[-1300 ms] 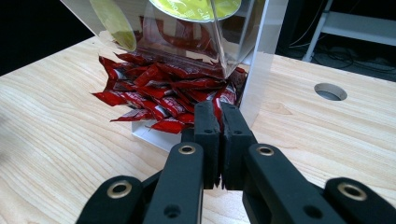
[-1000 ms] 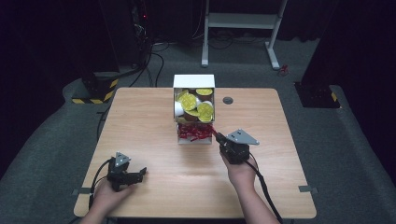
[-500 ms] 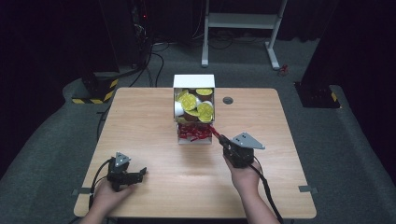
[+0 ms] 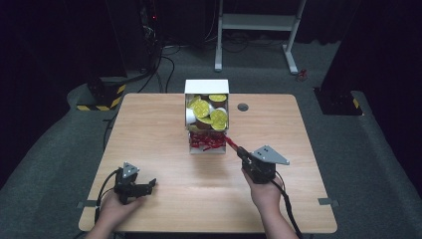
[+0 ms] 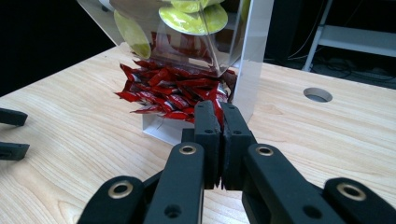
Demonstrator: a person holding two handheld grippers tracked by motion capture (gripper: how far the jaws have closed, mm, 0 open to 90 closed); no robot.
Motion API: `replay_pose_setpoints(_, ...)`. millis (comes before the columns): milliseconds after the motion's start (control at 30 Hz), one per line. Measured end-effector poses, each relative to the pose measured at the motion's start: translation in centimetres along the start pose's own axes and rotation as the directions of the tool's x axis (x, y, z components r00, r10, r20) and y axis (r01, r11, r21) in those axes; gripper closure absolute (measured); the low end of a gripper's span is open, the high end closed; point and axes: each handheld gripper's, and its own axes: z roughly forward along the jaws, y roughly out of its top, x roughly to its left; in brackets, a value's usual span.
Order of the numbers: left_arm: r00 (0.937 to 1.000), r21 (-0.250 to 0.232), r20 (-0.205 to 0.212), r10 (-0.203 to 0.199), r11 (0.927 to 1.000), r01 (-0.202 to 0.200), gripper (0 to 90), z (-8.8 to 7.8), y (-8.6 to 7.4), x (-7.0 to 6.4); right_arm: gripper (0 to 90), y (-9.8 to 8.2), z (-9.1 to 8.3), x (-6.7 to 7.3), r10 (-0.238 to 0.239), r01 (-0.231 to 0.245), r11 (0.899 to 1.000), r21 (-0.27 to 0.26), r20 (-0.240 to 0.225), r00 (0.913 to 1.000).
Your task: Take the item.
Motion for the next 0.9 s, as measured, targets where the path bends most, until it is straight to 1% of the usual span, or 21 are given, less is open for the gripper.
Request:
replay_pose_setpoints(233,1.0000,0.000,0.000,0.000,1.0000,0.000,9.6,0.0,0.0,0.0,88.0,-0.1,-0.8,-0.3,0.002,-0.002,1.000,-0.009,0.005,1.0000)
replay_pose_setpoints(267,1.0000,0.000,0.000,0.000,1.0000,0.000,9.6,0.0,0.0,0.0,88.0,-0.2,-0.9,-0.5,0.012,-0.012,1.000,-0.010,0.005,0.9999)
replay_pose_setpoints(367,1.0000,0.000,-0.002,0.005,1.0000,-0.005,9.6,0.0,0.0,0.0,88.0,-0.3,-1.1,-0.6,0.017,-0.017,1.000,-0.012,0.011,0.9998)
replay_pose_setpoints(633,1.0000,0.001,-0.001,0.004,1.0000,-0.004,9.6,0.0,0.0,0.0,88.1,-0.3,-1.7,-0.7,0.013,-0.012,1.000,-0.023,0.018,0.9998)
replay_pose_setpoints(900,1.0000,0.000,-0.001,0.003,1.0000,-0.003,9.6,0.0,0.0,0.0,88.1,-0.4,-2.0,-1.2,0.013,-0.012,1.000,-0.025,0.035,0.9993)
